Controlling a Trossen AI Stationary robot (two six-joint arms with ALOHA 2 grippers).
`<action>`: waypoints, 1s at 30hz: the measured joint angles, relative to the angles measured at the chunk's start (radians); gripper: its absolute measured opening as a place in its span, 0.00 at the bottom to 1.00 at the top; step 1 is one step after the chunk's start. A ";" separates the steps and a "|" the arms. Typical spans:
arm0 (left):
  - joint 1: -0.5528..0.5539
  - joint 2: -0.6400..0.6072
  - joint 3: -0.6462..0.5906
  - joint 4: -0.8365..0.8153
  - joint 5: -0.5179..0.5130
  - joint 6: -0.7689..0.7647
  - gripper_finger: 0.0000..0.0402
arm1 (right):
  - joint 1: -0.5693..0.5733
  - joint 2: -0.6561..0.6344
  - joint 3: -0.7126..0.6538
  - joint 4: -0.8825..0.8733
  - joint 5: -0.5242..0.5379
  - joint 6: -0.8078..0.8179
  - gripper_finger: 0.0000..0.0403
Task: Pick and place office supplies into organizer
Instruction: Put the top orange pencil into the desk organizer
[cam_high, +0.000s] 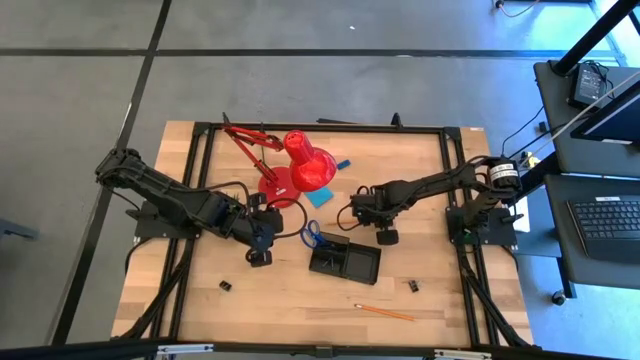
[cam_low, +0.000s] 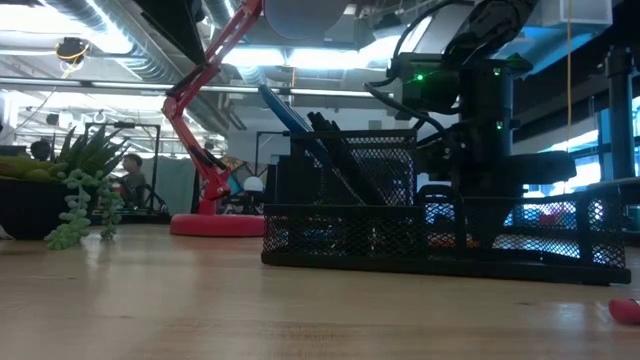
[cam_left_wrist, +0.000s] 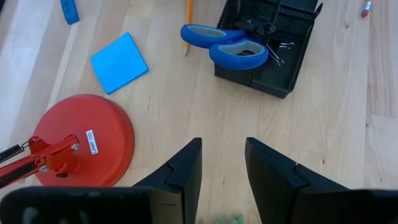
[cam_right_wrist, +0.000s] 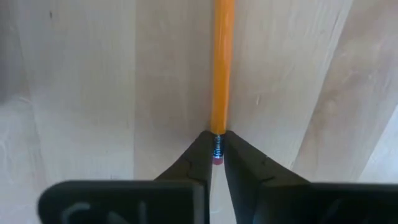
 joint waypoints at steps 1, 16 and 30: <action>0.000 0.000 0.000 0.000 0.000 0.000 0.29 | 0.000 0.000 0.000 0.000 -0.001 0.000 0.09; 0.000 0.000 0.000 0.000 0.000 0.000 0.29 | -0.001 0.006 0.044 -0.054 -0.010 0.026 0.08; 0.000 0.000 0.000 0.000 0.000 0.000 0.29 | -0.001 0.007 0.090 -0.147 -0.009 0.025 0.03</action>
